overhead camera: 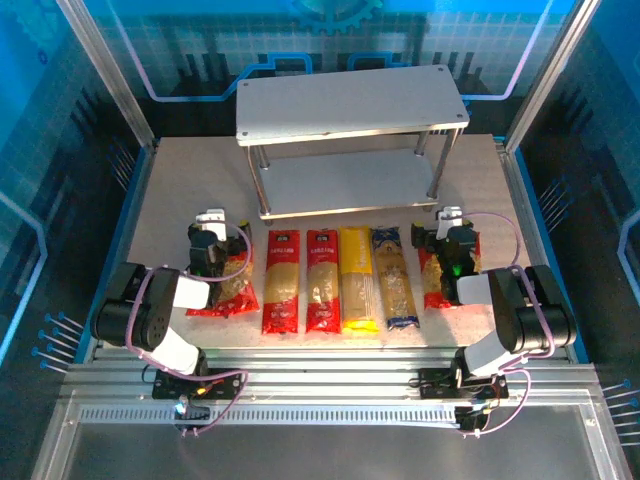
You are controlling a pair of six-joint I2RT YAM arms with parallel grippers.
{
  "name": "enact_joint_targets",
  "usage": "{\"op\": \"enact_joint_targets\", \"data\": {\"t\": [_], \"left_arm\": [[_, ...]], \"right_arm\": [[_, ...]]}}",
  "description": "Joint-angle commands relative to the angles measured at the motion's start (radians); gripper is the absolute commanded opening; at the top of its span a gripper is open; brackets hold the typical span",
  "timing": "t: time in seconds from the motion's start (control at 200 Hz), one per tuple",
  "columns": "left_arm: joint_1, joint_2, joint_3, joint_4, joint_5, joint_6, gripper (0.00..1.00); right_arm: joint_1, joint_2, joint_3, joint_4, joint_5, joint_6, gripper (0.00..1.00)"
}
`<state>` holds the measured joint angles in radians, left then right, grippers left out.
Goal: Place and organize the pasta boxes and bags onto the shelf
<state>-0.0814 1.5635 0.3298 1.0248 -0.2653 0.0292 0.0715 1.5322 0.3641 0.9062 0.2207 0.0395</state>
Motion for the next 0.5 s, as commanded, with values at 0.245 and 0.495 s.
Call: {"op": "enact_joint_targets", "data": {"t": [0.245, 0.495], "left_arm": [[0.019, -0.004, 0.026, -0.035, 0.061, -0.002, 0.99], [0.080, -0.020, 0.067, -0.130, 0.232, -0.020, 0.99]], "right_arm": [[-0.007, -0.019, 0.060, -0.085, -0.100, -0.031, 0.90], [0.013, -0.268, 0.534, -1.037, -0.088, 0.092, 0.74]]}}
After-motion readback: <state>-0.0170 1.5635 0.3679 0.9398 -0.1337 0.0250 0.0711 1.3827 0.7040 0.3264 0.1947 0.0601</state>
